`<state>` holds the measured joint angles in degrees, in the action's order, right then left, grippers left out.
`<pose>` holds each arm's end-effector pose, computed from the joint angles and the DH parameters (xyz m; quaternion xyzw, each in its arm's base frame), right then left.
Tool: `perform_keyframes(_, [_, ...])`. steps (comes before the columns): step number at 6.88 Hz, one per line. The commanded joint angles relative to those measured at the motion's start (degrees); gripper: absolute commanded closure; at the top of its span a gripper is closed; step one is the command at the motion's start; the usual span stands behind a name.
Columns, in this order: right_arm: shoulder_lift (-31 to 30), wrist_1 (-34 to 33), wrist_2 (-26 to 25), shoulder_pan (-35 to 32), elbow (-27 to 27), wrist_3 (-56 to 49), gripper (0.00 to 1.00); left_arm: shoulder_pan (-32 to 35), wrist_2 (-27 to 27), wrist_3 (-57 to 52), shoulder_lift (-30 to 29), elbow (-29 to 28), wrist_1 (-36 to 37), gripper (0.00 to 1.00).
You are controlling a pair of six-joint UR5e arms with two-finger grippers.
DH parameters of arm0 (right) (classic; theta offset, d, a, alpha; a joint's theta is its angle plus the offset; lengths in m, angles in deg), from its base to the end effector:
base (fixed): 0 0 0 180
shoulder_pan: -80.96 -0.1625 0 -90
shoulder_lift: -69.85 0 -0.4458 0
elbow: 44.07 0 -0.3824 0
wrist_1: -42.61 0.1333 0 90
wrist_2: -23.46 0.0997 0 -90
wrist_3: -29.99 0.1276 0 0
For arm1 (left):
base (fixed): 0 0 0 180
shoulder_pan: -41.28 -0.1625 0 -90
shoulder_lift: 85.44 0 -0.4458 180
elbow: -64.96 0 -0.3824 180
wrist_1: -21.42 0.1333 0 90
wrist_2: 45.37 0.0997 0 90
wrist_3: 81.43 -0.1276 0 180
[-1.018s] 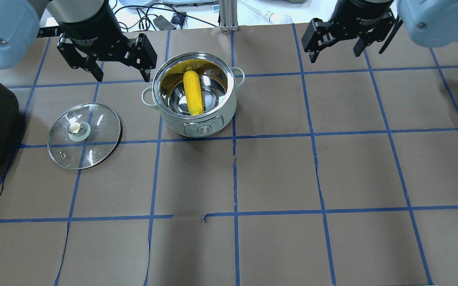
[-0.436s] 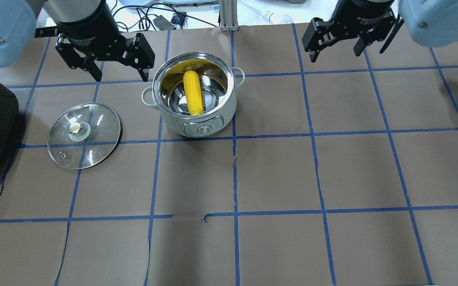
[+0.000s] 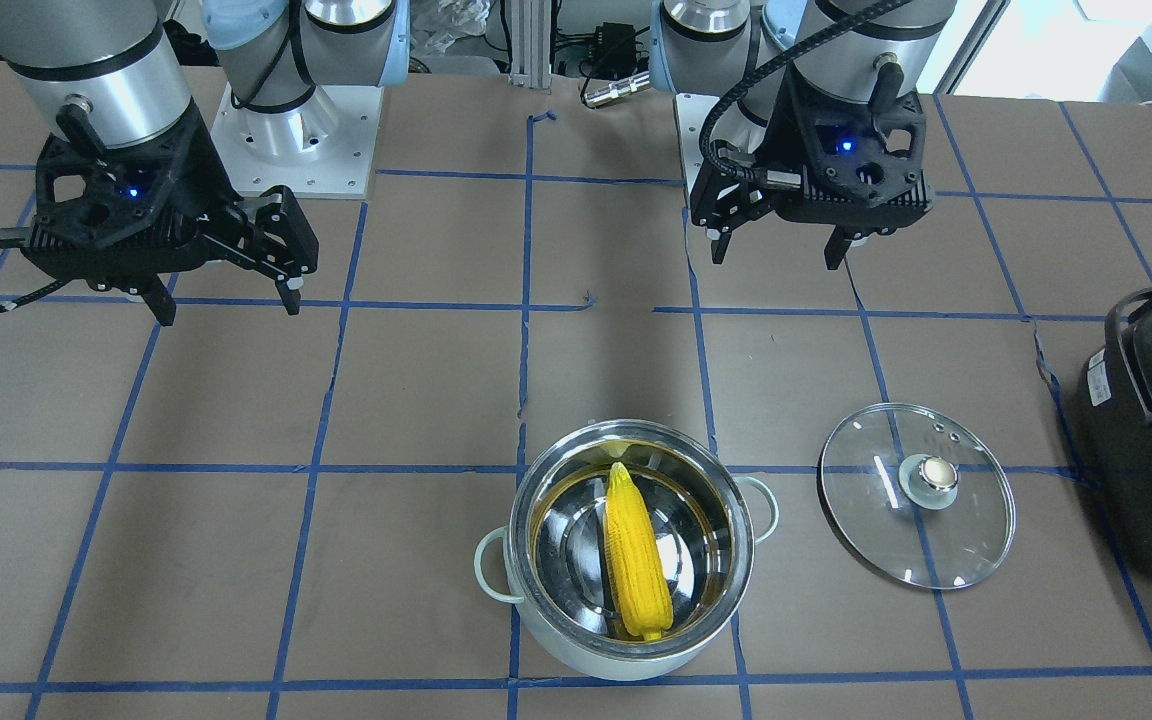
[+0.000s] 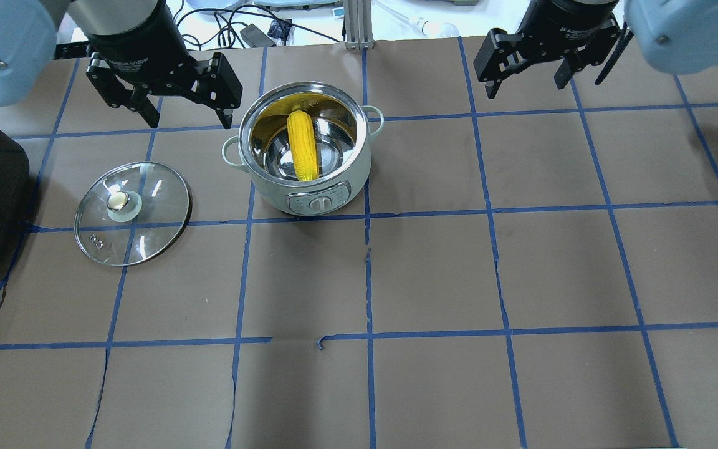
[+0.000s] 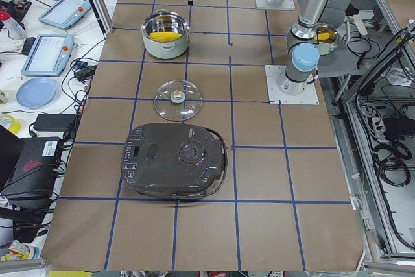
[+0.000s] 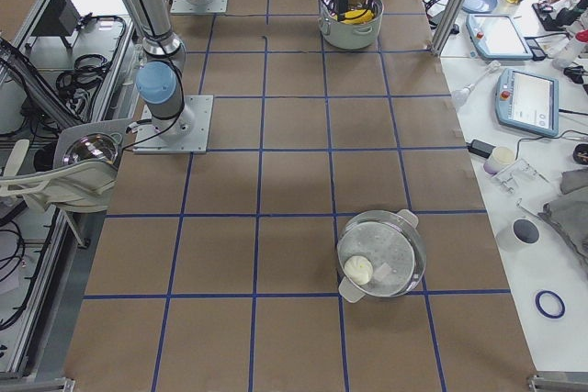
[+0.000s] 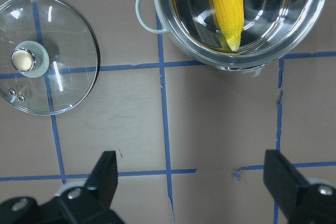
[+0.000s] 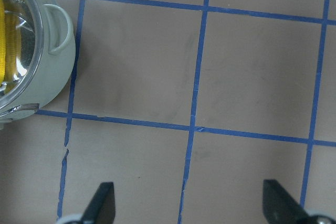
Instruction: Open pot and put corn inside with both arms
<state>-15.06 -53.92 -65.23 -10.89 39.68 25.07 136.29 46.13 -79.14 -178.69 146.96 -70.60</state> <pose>0.1535 -0.5331 0.5012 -0.0597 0.9959 -0.0673 0.0096 -0.1742 -0.4987 0.5166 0.0234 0.9994 -0.0246 0.0115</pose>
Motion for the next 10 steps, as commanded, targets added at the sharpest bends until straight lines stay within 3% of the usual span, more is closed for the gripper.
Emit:
perform_keyframes(1, [0.1,0.0,0.1,0.0,0.1,0.0,0.0,0.0,0.0,0.0,0.0,0.0,0.0,0.0])
perform_keyframes(10, [-0.2,0.6,-1.0,0.2,0.5,-0.1,0.0,0.0,0.0,0.0,0.0,0.0,0.0,0.0])
